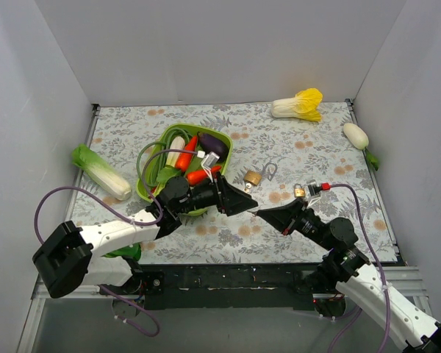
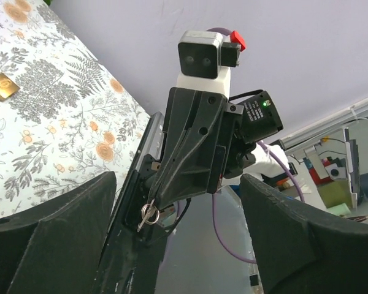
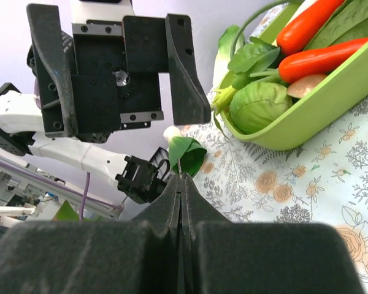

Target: Unlock with the key

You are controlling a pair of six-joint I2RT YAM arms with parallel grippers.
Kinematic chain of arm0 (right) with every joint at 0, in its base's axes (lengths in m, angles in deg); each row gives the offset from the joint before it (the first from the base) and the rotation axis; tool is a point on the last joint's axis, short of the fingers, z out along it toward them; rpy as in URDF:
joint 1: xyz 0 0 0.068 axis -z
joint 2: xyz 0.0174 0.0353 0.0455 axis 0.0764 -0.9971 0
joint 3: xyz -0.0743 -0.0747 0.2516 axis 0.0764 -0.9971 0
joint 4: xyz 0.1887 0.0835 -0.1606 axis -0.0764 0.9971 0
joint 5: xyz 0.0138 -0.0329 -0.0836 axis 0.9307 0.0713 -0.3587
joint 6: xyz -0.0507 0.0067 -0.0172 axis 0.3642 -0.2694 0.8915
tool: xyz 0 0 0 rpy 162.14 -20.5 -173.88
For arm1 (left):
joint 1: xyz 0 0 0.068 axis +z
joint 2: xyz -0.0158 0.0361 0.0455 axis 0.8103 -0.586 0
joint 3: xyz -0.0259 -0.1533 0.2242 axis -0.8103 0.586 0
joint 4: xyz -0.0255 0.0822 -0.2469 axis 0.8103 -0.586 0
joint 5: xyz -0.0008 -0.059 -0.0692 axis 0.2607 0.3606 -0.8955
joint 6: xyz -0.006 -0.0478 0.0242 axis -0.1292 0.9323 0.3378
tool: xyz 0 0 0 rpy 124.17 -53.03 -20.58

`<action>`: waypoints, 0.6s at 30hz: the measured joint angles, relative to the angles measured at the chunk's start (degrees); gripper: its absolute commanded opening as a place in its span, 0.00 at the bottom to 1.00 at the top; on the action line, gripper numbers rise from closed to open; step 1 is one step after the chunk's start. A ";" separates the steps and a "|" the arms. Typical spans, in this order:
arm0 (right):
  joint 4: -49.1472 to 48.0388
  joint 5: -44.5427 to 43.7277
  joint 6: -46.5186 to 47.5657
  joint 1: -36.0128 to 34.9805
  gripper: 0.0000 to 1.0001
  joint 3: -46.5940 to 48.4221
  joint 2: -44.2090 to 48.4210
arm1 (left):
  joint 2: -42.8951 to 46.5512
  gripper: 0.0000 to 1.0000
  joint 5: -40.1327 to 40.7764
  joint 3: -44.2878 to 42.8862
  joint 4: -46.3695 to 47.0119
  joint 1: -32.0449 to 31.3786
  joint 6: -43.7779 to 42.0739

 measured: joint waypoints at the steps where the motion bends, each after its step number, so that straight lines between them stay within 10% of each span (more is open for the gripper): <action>1: -0.20 -0.33 -0.09 0.00 0.01 0.00 0.24 | -0.26 0.78 0.44 -0.20 0.13 -0.37 0.39; 18: 2.91 -4.79 1.84 0.00 0.01 2.69 2.95 | -3.43 0.41 4.15 -1.03 -1.70 -4.17 1.49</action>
